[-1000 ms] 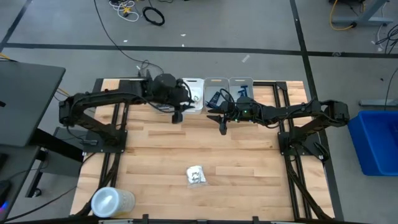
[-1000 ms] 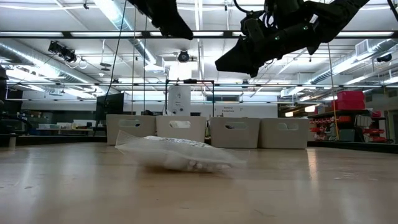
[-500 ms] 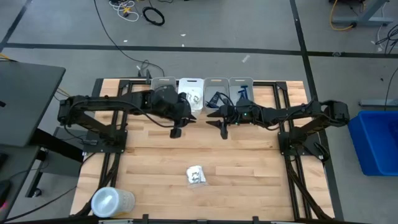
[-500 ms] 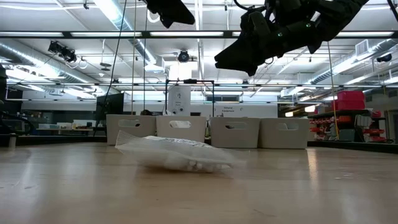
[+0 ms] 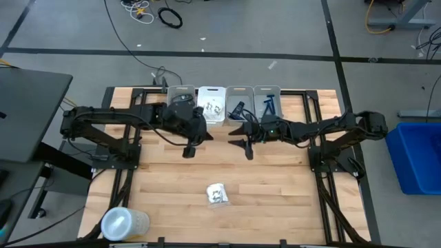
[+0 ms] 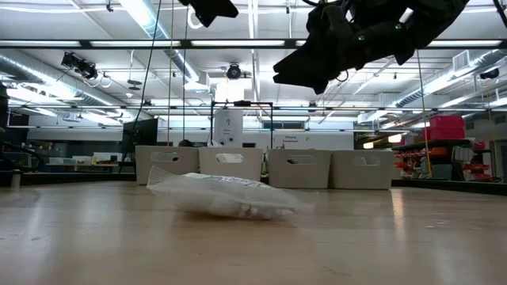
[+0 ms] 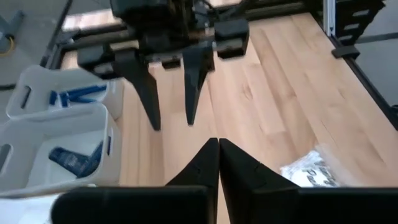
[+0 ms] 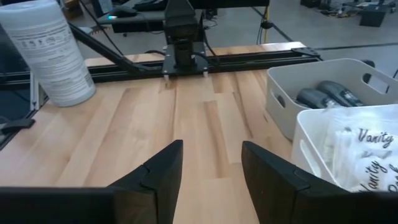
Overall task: Pick & Place Travel size toiletries
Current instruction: Put the white cotton pack into the white bin
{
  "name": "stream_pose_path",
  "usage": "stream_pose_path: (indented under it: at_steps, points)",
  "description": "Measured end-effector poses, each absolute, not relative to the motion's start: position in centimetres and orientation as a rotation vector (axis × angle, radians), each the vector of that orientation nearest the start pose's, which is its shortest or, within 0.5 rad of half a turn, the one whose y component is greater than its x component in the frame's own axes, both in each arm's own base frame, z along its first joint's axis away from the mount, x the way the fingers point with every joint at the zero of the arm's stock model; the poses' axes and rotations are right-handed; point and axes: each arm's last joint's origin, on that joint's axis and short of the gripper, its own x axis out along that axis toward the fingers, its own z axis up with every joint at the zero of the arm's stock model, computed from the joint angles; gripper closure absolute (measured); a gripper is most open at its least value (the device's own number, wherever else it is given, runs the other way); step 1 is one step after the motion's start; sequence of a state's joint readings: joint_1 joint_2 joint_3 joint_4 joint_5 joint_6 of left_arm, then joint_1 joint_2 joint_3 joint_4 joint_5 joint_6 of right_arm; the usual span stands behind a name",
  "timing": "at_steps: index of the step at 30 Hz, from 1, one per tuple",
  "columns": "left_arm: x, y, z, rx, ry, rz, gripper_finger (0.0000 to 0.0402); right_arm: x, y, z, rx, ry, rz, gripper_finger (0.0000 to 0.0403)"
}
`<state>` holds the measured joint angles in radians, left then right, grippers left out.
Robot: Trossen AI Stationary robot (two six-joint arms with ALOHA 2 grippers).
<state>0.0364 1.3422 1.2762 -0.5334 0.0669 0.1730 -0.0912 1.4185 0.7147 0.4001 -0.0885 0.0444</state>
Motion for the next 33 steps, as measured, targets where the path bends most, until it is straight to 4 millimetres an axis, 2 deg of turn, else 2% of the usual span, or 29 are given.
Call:
stream_pose_path:
  at_steps: [5, 18, 33]
  points:
    - [28.8, 0.4, 34.6, 0.093, 0.613, -0.109, 0.0395, 29.7, -1.8, 22.3, 0.068, 0.303, 0.012, 0.0233]
    - [28.1, -3.3, 29.8, 0.108, 0.735, -0.182, 0.0397, 29.7, -1.2, 22.2, 0.064, 0.312, 0.026, 0.0230]
    - [27.0, -7.7, 27.9, 0.220, 0.733, -0.219, 0.0395, 29.7, 0.7, 22.2, 0.057, 0.313, 0.097, 0.0255]
